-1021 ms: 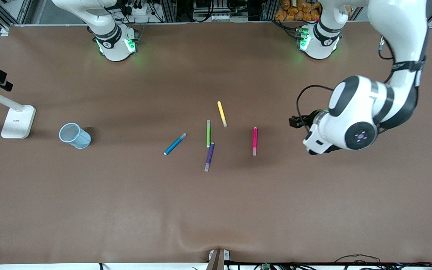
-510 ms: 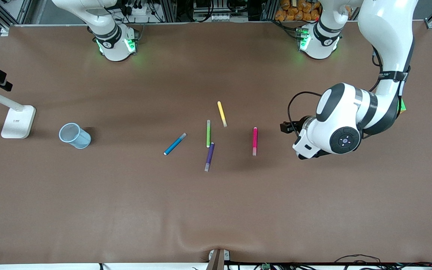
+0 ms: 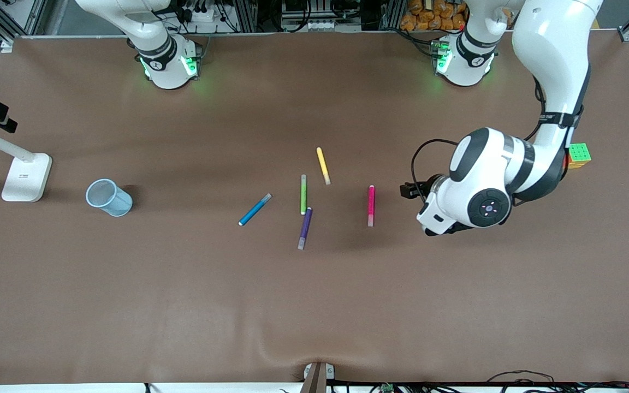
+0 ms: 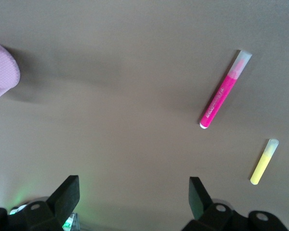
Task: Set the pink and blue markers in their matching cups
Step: 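Move the left gripper over the pink marker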
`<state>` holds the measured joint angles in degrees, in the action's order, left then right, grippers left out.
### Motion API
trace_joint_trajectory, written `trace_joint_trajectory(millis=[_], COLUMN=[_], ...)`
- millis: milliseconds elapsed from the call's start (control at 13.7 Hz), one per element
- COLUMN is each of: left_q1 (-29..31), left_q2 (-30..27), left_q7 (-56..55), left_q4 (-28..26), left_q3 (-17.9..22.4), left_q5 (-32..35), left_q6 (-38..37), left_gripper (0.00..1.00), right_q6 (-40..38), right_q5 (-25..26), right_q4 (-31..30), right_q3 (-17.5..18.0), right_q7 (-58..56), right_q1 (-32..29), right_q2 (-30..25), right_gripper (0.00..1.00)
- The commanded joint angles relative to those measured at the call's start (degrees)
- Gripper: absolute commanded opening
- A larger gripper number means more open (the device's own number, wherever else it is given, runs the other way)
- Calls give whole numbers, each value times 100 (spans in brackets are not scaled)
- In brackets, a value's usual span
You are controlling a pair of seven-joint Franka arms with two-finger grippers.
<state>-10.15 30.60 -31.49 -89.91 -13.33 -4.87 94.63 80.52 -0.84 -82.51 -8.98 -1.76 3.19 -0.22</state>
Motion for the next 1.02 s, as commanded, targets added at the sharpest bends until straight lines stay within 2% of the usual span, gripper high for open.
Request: trace_joint_trajectory(millis=[0, 948], left_q1=[-92, -601], left_q2=[148, 693], left_q7=[-68, -33], left_q4=[149, 421], left_q3=[14, 50], left_q5=[-32, 12], left_q6=[73, 520], left_gripper=[100, 100], right_q6=[34, 69], right_q5=[-83, -74], right_q4=[-142, -81], right_q3=[81, 98], right_q7=[53, 27], right_q1=[-134, -64], right_q2=[-136, 66], right_gripper=[100, 100])
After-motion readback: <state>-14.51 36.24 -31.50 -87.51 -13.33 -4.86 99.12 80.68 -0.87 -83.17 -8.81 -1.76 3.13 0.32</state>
